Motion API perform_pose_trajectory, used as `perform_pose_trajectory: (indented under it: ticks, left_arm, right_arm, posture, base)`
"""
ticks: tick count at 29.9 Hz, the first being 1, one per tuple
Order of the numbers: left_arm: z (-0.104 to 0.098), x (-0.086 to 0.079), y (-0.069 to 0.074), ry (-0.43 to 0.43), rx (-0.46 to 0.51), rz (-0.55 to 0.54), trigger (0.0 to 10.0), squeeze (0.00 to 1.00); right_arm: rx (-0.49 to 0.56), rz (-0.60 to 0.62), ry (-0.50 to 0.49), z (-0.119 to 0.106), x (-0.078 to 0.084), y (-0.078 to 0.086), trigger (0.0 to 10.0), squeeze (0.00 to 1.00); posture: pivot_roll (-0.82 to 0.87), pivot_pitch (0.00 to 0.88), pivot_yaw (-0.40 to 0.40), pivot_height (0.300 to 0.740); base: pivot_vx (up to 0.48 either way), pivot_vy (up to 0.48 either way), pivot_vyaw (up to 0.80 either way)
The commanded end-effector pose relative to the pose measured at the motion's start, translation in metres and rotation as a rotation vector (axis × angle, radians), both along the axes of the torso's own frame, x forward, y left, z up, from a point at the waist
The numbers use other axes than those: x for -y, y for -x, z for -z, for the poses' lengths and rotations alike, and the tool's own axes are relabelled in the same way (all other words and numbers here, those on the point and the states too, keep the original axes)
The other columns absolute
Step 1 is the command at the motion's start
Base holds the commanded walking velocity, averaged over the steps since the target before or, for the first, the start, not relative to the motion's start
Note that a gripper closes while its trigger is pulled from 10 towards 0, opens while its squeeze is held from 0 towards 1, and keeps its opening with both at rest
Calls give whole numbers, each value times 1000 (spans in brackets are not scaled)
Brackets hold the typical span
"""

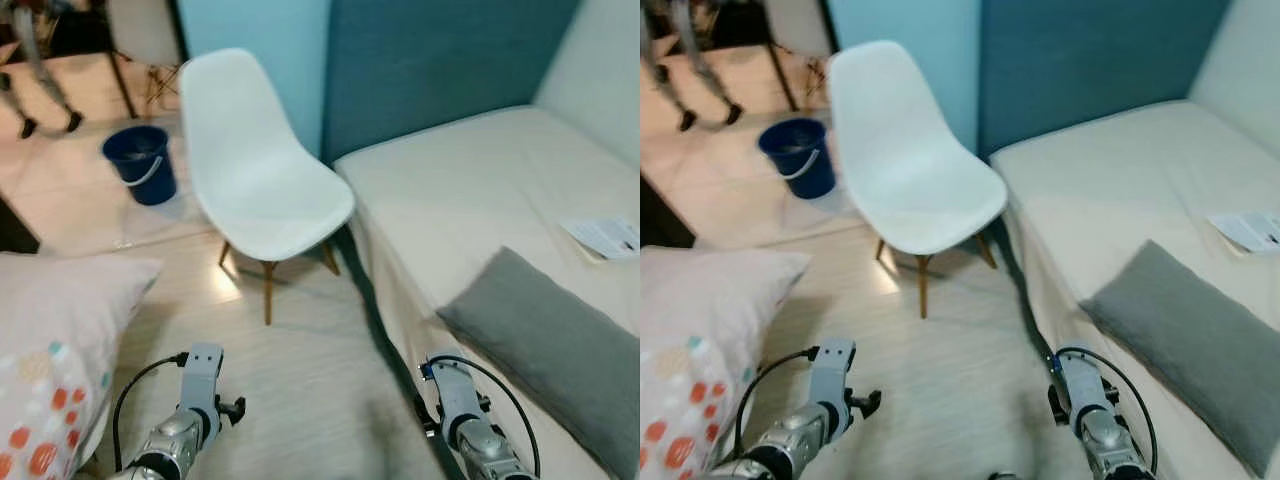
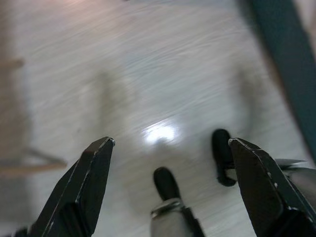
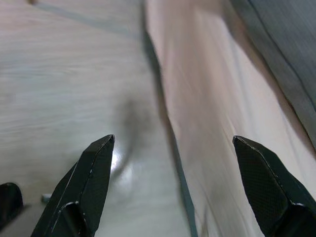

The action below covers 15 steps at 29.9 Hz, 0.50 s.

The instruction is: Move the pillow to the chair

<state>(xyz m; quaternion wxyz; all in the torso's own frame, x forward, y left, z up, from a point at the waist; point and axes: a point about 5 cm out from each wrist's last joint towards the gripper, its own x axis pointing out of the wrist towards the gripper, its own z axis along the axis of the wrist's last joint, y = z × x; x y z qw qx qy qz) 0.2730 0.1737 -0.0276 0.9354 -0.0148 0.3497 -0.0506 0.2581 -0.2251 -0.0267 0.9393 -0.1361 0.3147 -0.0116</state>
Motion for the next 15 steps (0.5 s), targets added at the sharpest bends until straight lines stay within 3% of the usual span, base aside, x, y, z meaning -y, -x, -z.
perform_pose_trajectory:
  ticks: [1, 15]
  left_arm:
    - [4, 1, 4, 24, -19, -10, 10000, 0]
    - [1, 1, 2, 35, 16, -17, 10000, 0]
  right_arm:
    - [-39, 17, -10, 7, 2, 8, 10000, 0]
    - [-34, 22, -9, 6, 2, 7, 10000, 0]
  posture:
    - [-110, 173, 15, 740]
    - [-110, 177, 15, 740]
  base:
    - [0, 0, -763]
    - [0, 0, -767]
